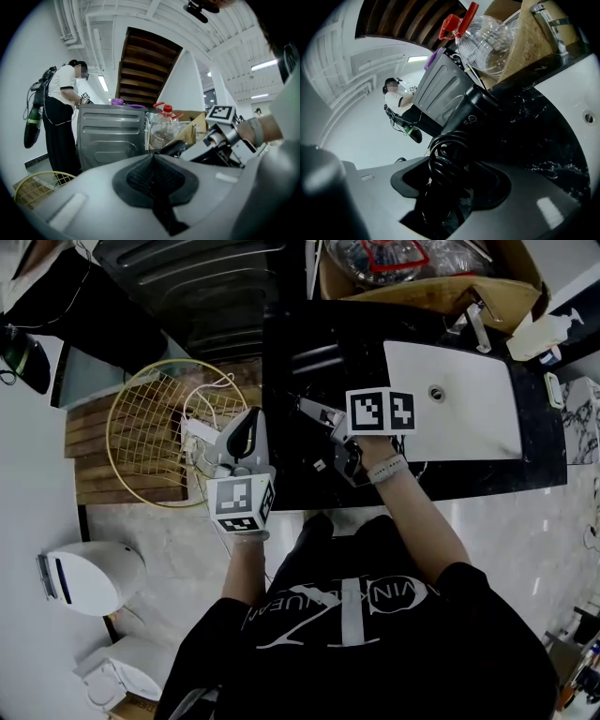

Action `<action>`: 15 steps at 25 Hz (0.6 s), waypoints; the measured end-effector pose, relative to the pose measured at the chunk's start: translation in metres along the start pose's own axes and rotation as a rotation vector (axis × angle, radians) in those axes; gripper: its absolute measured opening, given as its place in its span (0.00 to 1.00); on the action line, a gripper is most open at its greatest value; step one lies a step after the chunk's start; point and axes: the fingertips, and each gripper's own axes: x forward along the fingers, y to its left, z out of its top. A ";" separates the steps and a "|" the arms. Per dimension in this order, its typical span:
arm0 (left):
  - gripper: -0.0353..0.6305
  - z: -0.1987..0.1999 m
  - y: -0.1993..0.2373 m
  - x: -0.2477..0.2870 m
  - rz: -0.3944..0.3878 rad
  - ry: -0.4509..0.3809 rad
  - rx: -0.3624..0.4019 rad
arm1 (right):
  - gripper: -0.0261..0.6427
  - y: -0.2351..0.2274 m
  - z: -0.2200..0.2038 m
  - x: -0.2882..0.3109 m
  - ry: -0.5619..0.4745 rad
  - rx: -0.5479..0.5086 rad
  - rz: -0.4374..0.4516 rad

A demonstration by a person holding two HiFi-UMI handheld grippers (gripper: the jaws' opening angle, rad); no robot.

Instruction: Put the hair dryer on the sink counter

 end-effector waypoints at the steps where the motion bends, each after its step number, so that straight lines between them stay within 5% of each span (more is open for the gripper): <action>1: 0.05 0.000 0.001 0.002 -0.004 0.002 0.000 | 0.44 0.000 0.001 0.002 0.004 -0.001 0.003; 15: 0.05 -0.003 -0.011 0.023 -0.060 0.022 -0.002 | 0.45 -0.011 -0.004 0.009 0.104 -0.022 0.014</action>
